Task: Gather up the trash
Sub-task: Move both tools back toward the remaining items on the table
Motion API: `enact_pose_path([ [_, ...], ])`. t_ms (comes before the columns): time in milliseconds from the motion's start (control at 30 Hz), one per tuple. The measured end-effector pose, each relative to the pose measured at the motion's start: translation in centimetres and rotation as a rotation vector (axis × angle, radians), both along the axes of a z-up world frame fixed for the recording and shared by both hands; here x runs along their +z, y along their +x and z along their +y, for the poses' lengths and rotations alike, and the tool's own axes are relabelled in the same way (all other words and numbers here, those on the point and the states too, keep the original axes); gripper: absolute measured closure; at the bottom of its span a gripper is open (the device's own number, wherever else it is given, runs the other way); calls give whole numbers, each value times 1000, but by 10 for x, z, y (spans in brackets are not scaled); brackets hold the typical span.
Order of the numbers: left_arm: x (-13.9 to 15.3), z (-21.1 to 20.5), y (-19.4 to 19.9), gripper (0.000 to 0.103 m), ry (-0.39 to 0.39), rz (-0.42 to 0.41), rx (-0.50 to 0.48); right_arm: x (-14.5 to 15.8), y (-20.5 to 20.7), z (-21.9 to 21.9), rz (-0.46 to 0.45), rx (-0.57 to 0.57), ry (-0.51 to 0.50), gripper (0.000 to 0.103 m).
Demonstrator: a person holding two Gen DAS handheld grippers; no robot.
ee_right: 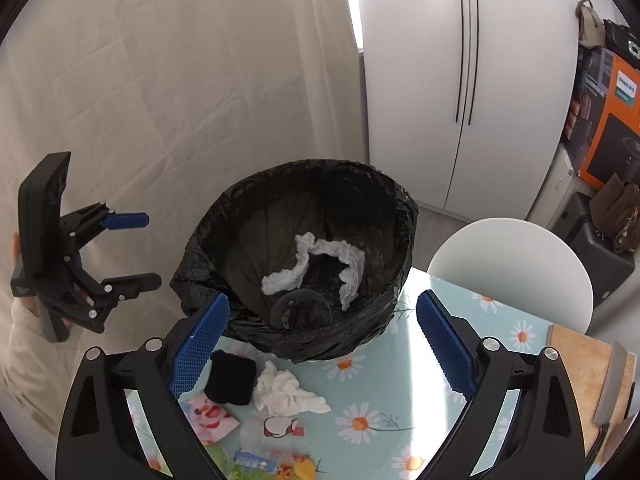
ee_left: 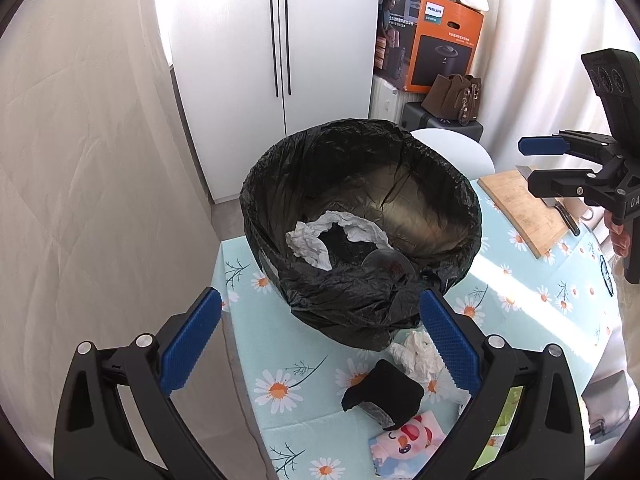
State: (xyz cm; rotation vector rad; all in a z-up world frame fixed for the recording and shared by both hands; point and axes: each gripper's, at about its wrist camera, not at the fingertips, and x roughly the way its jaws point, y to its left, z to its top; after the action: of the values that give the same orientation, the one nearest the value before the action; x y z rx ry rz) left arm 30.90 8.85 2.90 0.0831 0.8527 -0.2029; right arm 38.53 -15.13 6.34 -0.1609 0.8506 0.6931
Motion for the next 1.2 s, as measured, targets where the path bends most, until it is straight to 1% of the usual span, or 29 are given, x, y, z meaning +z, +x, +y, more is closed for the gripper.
enact_pose_path([
  [200, -3, -3, -23, 6, 2, 9, 2, -9, -20, -4, 19, 0, -11, 13],
  [333, -3, -8, -40, 6, 6, 16, 29, -14, -33, -9, 30, 20, -17, 13],
  [500, -9, -14, -58, 6, -6, 57, 51, -21, -50, -18, 46, 29, -17, 13],
  [567, -10, -14, -66, 6, -19, 59, 66, -25, -56, -23, 61, 31, -6, 12],
  [633, -12, -14, -71, 6, -34, 80, 84, -30, -61, -26, 74, 33, -8, 12],
  [733, -17, -16, -78, 6, -32, 102, 96, -40, -66, -29, 87, 33, -21, 12],
  [867, -26, -18, -81, 6, -28, 133, 105, -54, -70, -32, 115, 34, -36, 12],
  [1067, -50, -20, -75, 6, -30, 193, 112, -79, -67, -34, 163, 23, -66, 12],
  [1200, -67, -25, -67, 6, 12, 234, 108, -97, -63, -30, 201, 26, -82, 12],
])
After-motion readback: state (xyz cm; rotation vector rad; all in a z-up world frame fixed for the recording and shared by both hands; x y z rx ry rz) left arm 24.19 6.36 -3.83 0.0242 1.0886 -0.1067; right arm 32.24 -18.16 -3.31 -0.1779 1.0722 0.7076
